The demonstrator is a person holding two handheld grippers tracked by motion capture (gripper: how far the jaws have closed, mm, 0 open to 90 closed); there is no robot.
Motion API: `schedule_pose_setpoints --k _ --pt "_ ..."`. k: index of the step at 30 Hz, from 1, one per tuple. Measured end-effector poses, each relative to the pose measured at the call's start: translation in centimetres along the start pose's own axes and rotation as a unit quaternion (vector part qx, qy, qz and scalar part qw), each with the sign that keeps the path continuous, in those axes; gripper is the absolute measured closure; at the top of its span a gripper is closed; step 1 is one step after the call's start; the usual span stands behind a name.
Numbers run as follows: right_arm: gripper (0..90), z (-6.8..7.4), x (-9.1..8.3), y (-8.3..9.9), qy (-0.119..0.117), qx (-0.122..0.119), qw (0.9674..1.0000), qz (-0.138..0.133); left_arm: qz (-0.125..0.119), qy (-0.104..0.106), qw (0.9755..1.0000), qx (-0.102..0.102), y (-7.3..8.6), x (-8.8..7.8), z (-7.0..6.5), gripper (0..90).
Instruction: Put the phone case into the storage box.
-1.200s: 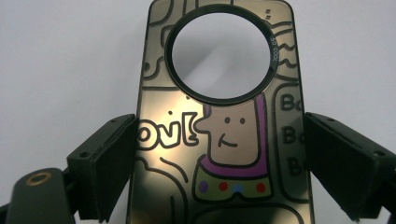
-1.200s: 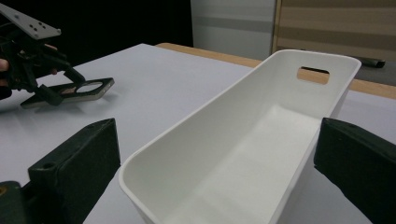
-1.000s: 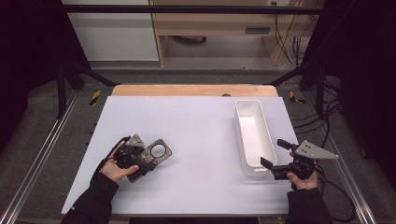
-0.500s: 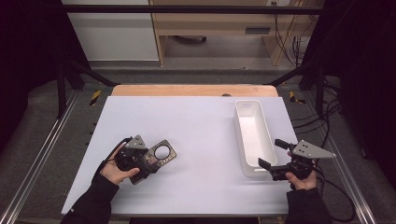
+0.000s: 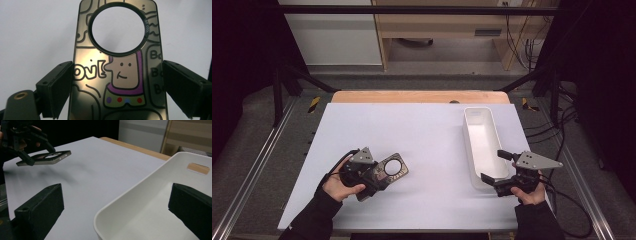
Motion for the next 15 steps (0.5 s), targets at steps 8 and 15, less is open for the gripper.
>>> schedule_pose_setpoints --k 8,15 --pt "0.3 1.2 1.1 -0.2 -0.019 -0.010 0.9997 0.015 -0.006 0.010 0.9999 0.006 -0.5 0.0 -0.7 11.5" --pt "0.3 2.4 2.0 -0.5 -0.036 -0.022 0.9989 0.023 -0.009 0.019 0.9997 0.015 -1.0 0.0 -1.5 11.5"
Point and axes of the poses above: each handheld gripper's, and its own axes: x roughly forward along the jaws, y roughly out of its underside, z roughly to its left, the point moved 6 cm from there along x, roughly forward along the jaws, and after that the axes turned 6 degrees about x, right-handed, at the moved point
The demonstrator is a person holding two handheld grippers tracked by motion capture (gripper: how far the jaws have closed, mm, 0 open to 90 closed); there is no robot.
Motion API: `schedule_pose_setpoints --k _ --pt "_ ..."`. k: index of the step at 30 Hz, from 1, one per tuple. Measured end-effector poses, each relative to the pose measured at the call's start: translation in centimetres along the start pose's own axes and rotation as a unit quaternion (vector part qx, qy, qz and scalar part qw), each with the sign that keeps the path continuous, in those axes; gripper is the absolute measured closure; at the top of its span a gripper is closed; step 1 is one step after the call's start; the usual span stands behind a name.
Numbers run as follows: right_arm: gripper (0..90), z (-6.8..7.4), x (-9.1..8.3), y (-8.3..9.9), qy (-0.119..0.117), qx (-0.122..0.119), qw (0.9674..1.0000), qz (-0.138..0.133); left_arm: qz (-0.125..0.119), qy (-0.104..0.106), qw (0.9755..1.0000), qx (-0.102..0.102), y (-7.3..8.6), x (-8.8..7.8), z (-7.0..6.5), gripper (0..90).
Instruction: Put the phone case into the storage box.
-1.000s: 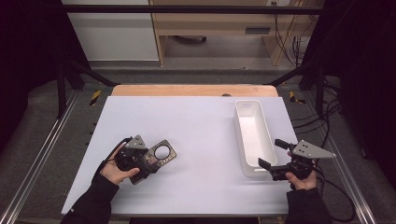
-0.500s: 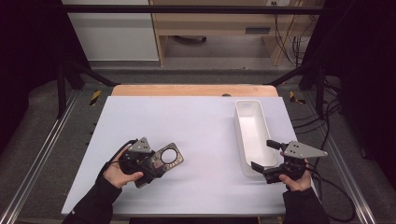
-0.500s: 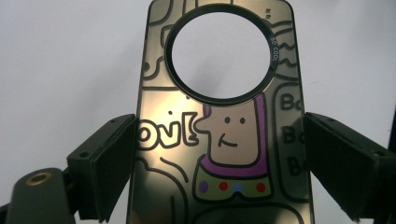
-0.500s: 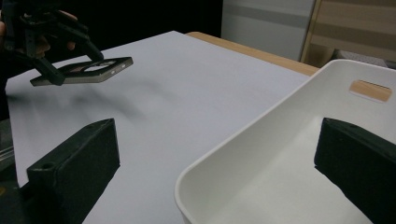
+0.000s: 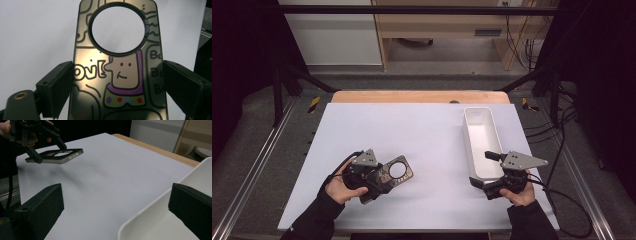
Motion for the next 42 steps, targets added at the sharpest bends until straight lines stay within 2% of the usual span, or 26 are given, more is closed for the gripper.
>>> schedule_pose_setpoints --k 16,30,42 --pt "0.3 2.0 2.0 -0.5 -0.032 -0.021 0.9990 0.021 -0.007 0.020 0.9995 0.025 -1.3 0.1 -1.7 11.5" --pt "0.5 3.4 3.4 -1.4 -0.058 -0.043 0.9969 0.030 -0.018 0.039 0.9976 0.054 -3.6 0.1 -2.3 11.5" --pt "0.6 4.3 4.9 -1.5 -0.084 -0.060 0.9934 0.050 -0.009 0.068 0.9958 0.061 -3.5 1.2 -2.5 11.5"
Point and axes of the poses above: each handheld gripper's, and its own axes: x roughly forward along the jaws, y roughly out of its underside, z roughly to its left, the point moved 6 cm from there along x, roughly forward along the jaws, and after that the axes turned 6 degrees about x, right-handed, at the moved point
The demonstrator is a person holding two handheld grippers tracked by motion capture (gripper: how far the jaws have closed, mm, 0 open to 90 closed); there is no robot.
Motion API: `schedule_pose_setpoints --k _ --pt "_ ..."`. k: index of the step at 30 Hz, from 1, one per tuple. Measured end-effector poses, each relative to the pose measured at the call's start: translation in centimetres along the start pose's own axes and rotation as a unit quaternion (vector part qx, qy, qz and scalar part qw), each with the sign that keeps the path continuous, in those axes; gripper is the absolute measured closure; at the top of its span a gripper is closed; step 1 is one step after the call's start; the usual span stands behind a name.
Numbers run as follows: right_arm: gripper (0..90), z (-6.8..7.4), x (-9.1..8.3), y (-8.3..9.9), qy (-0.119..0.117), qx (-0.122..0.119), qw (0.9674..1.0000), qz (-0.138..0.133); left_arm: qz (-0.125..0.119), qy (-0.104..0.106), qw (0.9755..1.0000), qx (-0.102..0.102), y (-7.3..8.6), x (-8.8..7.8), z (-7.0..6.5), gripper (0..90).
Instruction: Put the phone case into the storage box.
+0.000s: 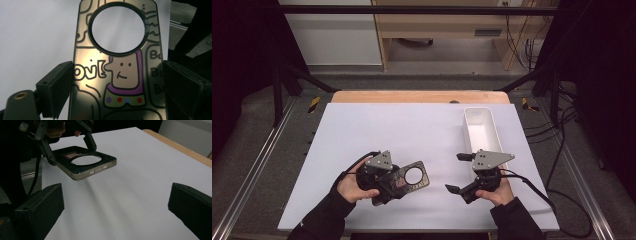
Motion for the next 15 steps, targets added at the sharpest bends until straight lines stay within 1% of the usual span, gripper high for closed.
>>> schedule_pose_setpoints --k 8,15 --pt "0.5 0.5 0.8 -0.1 -0.014 -0.010 0.9998 0.011 0.006 0.019 0.9997 0.011 -0.2 0.8 -0.2 11.5" --pt "0.6 1.0 1.5 0.1 -0.030 -0.016 0.9992 0.022 0.009 0.027 0.9994 0.019 -0.6 1.1 -0.4 11.5"
Point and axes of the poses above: each handheld gripper's, and its own axes: x roughly forward along the jaws, y roughly out of its underside, z roughly to its left, the point moved 6 cm from there along x, roughly forward along the jaws, and after that the axes turned 6 degrees about x, right-handed, at the moved point
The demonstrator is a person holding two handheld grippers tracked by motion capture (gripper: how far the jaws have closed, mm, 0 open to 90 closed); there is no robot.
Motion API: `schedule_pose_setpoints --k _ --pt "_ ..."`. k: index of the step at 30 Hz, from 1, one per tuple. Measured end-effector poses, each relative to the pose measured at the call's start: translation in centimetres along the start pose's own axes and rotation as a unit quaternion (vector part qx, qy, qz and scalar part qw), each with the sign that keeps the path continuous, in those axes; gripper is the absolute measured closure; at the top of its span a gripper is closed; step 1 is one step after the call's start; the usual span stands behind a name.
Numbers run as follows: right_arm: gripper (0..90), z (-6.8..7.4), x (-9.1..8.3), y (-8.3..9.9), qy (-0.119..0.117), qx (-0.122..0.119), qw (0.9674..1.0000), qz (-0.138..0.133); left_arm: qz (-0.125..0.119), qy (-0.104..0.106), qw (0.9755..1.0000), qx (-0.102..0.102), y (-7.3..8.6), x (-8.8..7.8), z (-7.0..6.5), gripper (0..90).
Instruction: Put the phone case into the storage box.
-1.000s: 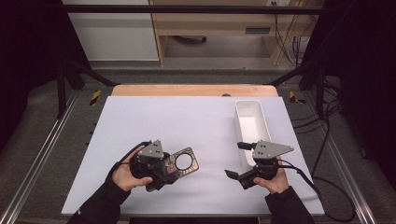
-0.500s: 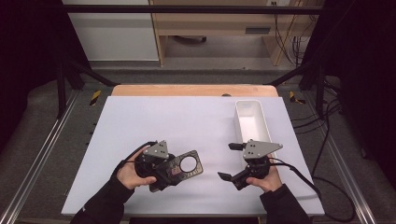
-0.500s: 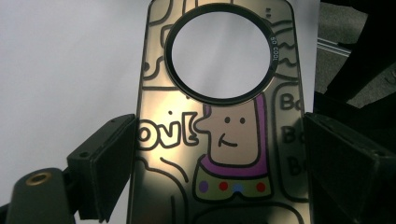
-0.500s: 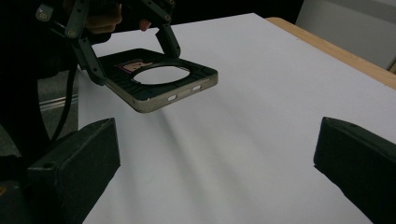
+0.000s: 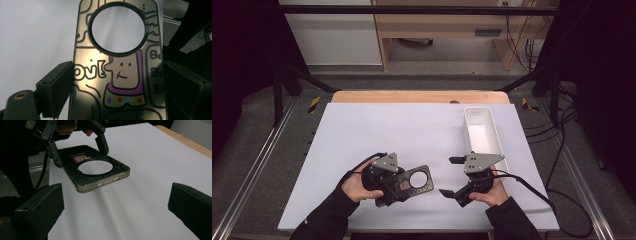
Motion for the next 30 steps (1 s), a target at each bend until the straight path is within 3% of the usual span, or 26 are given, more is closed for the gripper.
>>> schedule_pose_setpoints --k 30 --pt "1.4 1.7 2.6 0.6 -0.058 -0.010 0.9975 0.038 0.002 0.029 0.9985 0.047 -2.0 1.1 -1.5 11.5"
Point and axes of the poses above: each handheld gripper's, and its own axes: x roughly forward along the jaws, y roughly out of its underside, z roughly to its left, the point moved 6 cm from there along x, roughly forward along the jaws, and after that the axes turned 6 degrees about x, right-handed, at the moved point
